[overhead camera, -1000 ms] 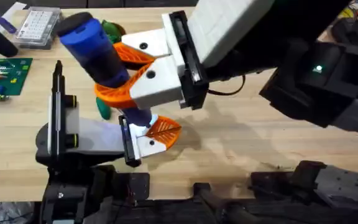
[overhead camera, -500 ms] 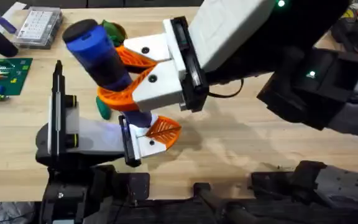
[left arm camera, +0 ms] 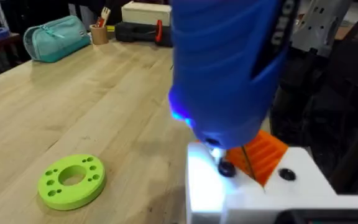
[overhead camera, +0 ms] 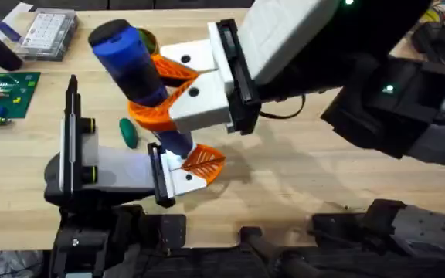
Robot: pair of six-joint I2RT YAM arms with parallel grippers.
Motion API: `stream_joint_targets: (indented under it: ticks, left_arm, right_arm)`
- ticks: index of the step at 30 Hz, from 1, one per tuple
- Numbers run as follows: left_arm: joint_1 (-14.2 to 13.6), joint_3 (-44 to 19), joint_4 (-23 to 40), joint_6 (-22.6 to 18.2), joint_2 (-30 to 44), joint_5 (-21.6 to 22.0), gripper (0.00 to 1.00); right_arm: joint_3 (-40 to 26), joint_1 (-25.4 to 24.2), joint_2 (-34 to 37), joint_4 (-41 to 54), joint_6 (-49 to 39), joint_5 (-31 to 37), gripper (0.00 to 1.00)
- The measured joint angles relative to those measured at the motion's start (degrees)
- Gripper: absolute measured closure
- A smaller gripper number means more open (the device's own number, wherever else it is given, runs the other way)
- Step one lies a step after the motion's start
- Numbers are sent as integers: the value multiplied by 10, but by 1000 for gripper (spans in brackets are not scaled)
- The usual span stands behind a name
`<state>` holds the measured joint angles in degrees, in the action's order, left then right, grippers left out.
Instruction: Pick up the gripper from the table and insert it into the empty holder that is missing its gripper. Then pick up a screw, insert it into the mounting hole, and use the screwdriver to tighten it. Finally, clean up the table by picking up the vegetable and placing it into the bucket.
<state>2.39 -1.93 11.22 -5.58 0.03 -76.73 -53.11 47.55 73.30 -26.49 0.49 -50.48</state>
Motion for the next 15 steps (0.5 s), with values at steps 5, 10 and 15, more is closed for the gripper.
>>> stream_joint_targets:
  ticks: [5, 10, 15]
  left_arm:
    - [0, 0, 0, 0, 0, 0, 987]
    - [0, 0, 0, 0, 0, 0, 987]
    - [0, 0, 0, 0, 0, 0, 987]
  right_arm:
    - [1, 0, 0, 0, 0, 0, 976]
    - [1, 0, 0, -2, 2, 0, 976]
    - [4, 0, 0, -42, 18, -2, 976]
